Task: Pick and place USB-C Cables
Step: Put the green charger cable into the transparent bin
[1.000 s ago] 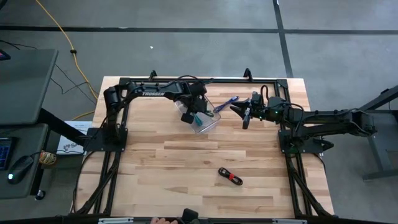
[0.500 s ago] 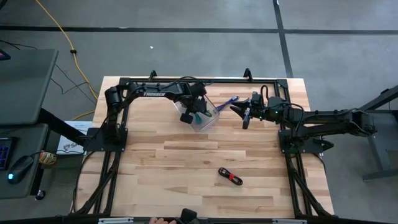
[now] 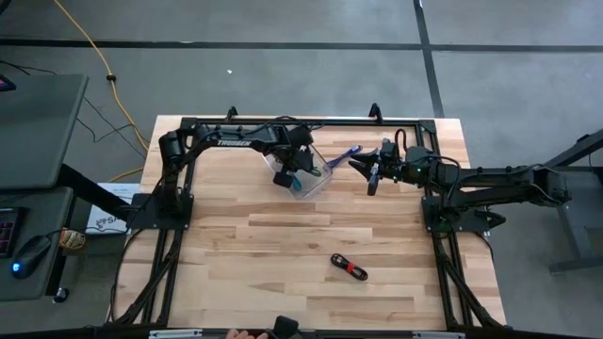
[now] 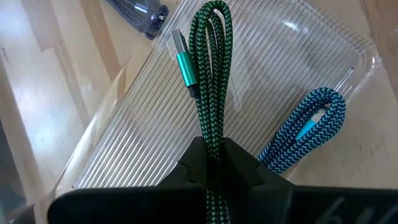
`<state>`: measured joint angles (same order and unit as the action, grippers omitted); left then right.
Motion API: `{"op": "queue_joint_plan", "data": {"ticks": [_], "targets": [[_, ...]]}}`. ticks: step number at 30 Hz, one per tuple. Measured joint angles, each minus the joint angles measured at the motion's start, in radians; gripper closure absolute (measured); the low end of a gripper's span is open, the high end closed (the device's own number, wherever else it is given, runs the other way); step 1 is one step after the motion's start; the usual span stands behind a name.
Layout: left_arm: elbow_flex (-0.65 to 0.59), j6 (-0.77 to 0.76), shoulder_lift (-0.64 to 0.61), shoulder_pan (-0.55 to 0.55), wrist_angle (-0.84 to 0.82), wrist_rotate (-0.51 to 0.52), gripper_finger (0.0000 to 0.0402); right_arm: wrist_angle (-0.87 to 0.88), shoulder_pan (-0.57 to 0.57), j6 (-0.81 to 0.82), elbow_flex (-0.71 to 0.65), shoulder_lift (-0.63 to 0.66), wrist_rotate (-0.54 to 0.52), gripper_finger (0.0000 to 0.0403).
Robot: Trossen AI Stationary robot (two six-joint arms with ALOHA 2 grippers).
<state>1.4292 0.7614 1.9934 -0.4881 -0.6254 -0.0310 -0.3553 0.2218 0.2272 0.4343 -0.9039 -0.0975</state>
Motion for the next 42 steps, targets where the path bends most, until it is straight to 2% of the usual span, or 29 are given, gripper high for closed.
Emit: {"op": "queue_joint_plan", "data": {"ticks": [7, 12, 21, 30, 42], "targets": [[0.0, 0.009, -0.001, 0.015, 0.0, 0.031, 0.0397, 0.0, 0.0, 0.0, 0.0, 0.0, 0.0, 0.0304], [0.0, 0.005, -0.002, 0.016, -0.002, 0.07, 0.0365, 0.0, 0.0, 0.0, 0.0, 0.0, 0.0, 0.0304], [0.0, 0.001, -0.002, 0.016, -0.002, 0.074, 0.0316, 0.0, 0.0, 0.0, 0.0, 0.0, 0.0, 0.0304], [0.0, 0.0, -0.002, 0.016, -0.002, 0.076, 0.0299, 0.0, 0.0, 0.0, 0.0, 0.0, 0.0, 0.0304], [0.0, 0.0, -0.002, 0.02, -0.003, 0.128, 0.0291, 0.0, 0.0, 0.0, 0.0, 0.0, 0.0, 0.0304]]}}
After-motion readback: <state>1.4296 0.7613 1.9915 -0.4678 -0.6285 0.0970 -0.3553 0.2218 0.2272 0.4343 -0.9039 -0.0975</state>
